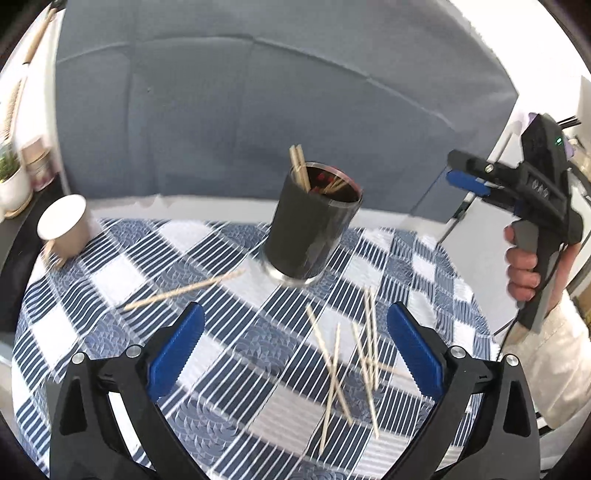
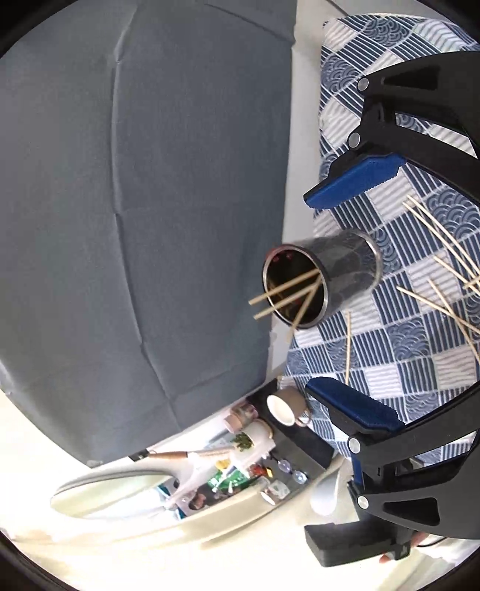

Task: Organize utensils
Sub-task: 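Move both open tools back down toward the scattered sticks on the cloth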

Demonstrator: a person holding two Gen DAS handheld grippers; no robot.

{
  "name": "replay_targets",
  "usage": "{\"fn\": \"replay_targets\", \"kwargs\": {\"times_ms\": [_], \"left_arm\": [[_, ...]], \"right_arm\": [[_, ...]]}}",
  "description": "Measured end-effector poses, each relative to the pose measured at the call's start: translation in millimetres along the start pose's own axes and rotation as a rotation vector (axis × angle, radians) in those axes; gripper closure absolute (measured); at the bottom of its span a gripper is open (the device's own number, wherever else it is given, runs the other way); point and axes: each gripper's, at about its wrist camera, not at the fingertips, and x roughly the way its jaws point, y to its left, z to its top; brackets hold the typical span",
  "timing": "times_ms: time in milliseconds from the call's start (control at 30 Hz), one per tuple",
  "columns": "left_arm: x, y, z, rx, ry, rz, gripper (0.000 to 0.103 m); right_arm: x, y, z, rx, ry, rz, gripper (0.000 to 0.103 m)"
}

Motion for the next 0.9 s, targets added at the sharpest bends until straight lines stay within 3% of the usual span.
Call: {"fn": "replay_targets", "kwargs": {"times_ms": [233,533,900], "left_arm": [[-18.8,-8.4,-38.5,-0.001,0.08,0.05,0.006],[-31.7,-13.7,-77.1,-0.025,0.122,0.111,0.006],[-6.7,9.8,-75.2,-0.044,0.183,0.086,0.006]], "right_arm": [[-15.4,17.2,-22.3,-0.058,0.033,-0.001,0.014],[-27.4,15.6,-61.8,-0.079,0.106,-0.011,0.014],[0.9,-29.6,-102.2,-0.016,0.243,-0.097,0.014]]}}
